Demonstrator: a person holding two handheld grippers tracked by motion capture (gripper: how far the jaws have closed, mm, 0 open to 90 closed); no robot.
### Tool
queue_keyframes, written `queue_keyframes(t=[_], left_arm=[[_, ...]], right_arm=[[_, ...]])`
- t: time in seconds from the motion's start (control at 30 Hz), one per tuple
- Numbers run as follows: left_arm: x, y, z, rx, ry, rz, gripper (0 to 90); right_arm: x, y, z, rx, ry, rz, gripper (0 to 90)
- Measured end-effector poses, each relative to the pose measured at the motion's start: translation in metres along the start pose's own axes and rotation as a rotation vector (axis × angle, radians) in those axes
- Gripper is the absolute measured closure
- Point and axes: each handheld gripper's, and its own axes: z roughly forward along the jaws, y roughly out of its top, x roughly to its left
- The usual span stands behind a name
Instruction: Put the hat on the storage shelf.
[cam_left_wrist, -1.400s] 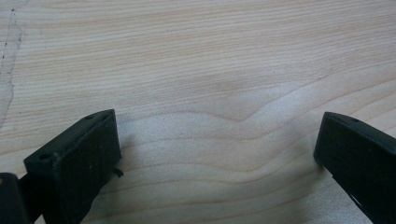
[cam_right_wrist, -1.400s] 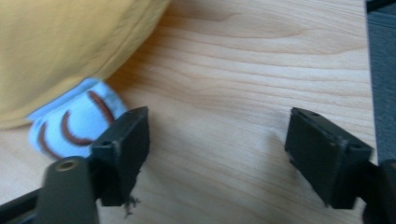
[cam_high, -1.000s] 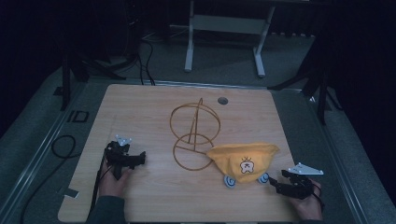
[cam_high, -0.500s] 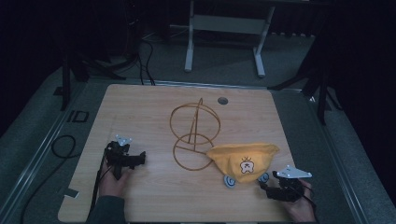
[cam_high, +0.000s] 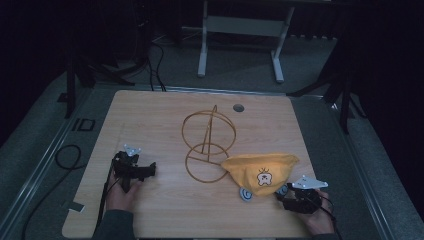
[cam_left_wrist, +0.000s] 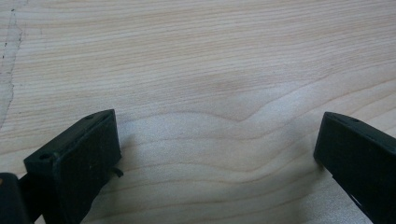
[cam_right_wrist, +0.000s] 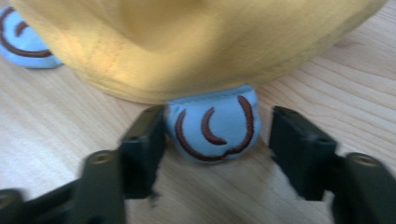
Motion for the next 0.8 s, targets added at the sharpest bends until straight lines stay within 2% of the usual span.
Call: queue_keyframes(t=[0.03, 0.07, 0.1, 0.2, 0.27, 0.47, 0.8], left_arm=[[0.0, 0.0, 0.0, 0.003, 0.0, 0.004, 0.4], [0.0, 0.0, 0.0, 0.003, 0.0, 0.004, 0.4], [0.0, 0.0, 0.0, 0.002, 0.0, 0.003, 0.4], [0.0, 0.0, 0.0, 0.001, 0.0, 0.001, 0.4], [0.0, 0.0, 0.0, 0.0, 0.0, 0.0, 0.4], [0.0, 0.0, 0.0, 0.002, 0.0, 0.003, 0.4], [0.0, 0.0, 0.0, 0.0, 0.0, 0.0, 0.4]], right_arm=[[0.0, 0.0, 0.0, -0.003, 0.012, -0.003, 47.8], [0.0, 0.0, 0.0, -0.003, 0.012, -0.003, 47.8], [0.001, 0.0, -0.002, -0.005, 0.032, -0.019, 55.0], [0.002, -0.001, -0.002, -0.008, 0.043, -0.03, 59.6], [0.002, -0.001, -0.003, -0.009, 0.045, -0.03, 60.7], [0.0, 0.001, -0.011, -0.063, 0.069, 0.002, 64.1], [-0.004, 0.008, -0.025, -0.141, 0.082, 0.017, 68.6]])
